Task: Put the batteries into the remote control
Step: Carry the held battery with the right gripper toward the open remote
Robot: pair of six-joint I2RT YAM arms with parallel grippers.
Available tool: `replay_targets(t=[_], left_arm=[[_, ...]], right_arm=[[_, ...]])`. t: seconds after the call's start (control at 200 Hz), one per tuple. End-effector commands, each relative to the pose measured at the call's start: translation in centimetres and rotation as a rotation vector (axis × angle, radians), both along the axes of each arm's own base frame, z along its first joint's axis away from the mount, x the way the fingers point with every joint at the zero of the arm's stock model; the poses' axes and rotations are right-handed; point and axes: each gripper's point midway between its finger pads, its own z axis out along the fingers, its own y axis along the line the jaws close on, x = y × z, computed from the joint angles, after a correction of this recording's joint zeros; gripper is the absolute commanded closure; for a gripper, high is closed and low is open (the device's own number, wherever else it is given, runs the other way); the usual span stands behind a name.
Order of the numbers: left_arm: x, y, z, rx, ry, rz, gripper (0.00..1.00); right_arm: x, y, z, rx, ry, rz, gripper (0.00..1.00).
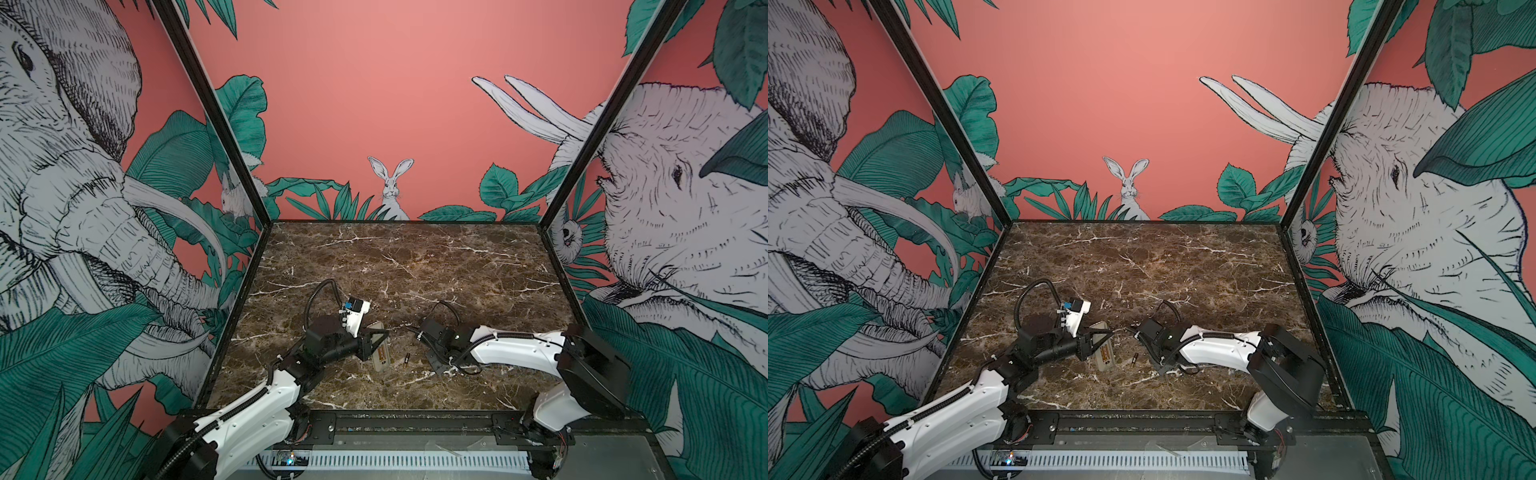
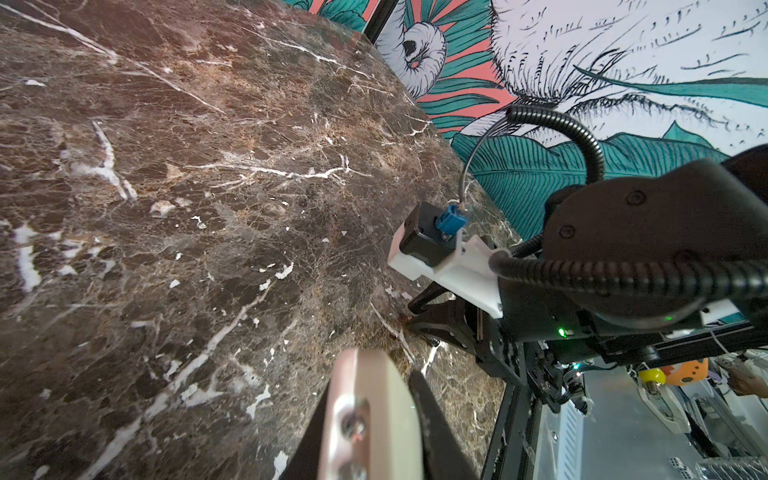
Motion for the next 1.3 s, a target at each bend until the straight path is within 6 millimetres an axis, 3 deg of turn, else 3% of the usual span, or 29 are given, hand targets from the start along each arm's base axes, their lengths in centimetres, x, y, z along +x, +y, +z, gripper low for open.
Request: replay_targets(t=[0.0, 0.265, 0.68, 1.085, 1.29], left_arm=[[0.2, -0.3, 2.0, -0.022, -0.051, -0.005, 1.0], [0.1, -0.3, 2.5, -0.035, -0.054, -0.004, 1.0], [0.2, -0.3, 3.3, -0.069, -0.053, 0.014, 1.0], [1.0, -1.5, 2.1, -0.073, 0.093, 0.026, 1.0], [1.5, -2.2, 2.5, -0.105, 0.141, 0.034, 1.0]], right_arm=[[-0.1, -0.3, -0.3, -0.015, 0.021, 0.002, 0.81], [-0.3, -0.2, -1.0, 0.005, 0.055, 0.001, 0.85], [-0.1, -0.3, 0.0, -0.001, 0.04, 0.012, 0.97], [0.4, 1.2, 4.5, 0.179, -0.07, 0.062, 1.0], [0.4, 4.0, 10.0, 0.422, -0.239, 0.132, 1.0]])
